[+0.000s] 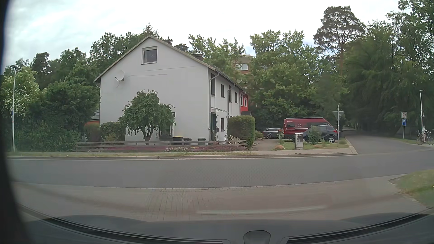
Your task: Follow the waypoints while adhering to traffic rules and regulations
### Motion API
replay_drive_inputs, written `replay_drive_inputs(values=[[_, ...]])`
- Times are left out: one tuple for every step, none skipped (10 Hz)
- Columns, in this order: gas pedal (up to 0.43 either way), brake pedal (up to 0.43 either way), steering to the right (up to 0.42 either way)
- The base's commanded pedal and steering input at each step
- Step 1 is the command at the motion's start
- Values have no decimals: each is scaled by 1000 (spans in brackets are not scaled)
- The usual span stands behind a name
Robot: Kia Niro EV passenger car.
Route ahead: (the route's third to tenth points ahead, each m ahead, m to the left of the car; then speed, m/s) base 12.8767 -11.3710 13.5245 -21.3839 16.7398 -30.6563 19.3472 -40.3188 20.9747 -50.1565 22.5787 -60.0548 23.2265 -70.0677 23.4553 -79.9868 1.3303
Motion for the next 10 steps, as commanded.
replay_drive_inputs(values=[[0, 104, -7], [0, 85, -8], [0, 79, -8], [0, 73, -7], [0, 73, -6], [0, 73, -6], [0, 61, -6], [0, 12, -6], [0, 6, -6], [0, 6, -6]])
